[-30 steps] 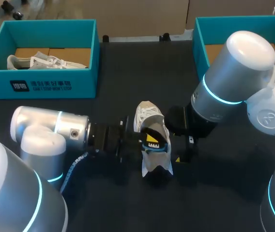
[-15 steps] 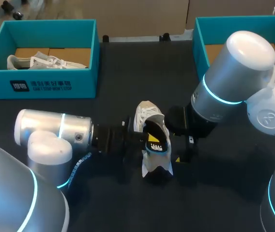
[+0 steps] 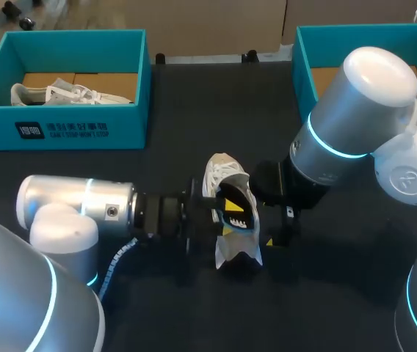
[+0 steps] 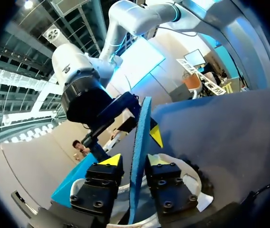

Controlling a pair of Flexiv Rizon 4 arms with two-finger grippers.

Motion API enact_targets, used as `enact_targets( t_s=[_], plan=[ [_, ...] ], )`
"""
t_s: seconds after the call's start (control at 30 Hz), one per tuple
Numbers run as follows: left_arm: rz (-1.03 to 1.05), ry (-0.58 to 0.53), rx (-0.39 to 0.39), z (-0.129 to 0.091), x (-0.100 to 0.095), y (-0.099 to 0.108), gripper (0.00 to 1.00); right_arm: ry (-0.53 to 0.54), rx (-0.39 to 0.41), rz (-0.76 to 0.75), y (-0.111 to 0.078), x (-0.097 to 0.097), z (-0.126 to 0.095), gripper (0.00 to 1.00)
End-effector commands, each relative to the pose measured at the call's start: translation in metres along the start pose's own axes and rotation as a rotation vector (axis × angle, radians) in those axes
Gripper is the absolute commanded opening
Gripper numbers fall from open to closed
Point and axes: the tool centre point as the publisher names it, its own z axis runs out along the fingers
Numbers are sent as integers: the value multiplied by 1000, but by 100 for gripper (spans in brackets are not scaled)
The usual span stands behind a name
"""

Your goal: Take the shoe out of the shoebox, open the shoe tongue, remove and reinsert the insole, then place the shoe into the shoebox

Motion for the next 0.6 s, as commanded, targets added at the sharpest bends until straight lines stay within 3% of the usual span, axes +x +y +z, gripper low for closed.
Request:
enact_targets(
  t_s=[0.03, 0.6],
  plan=[
    [28, 24, -25, 1, 1, -2, 0, 0, -1, -1, 0, 1, 1, 100],
    [215, 67, -170, 10, 2, 52, 0, 0, -1, -1, 0, 1, 1, 100]
  ],
)
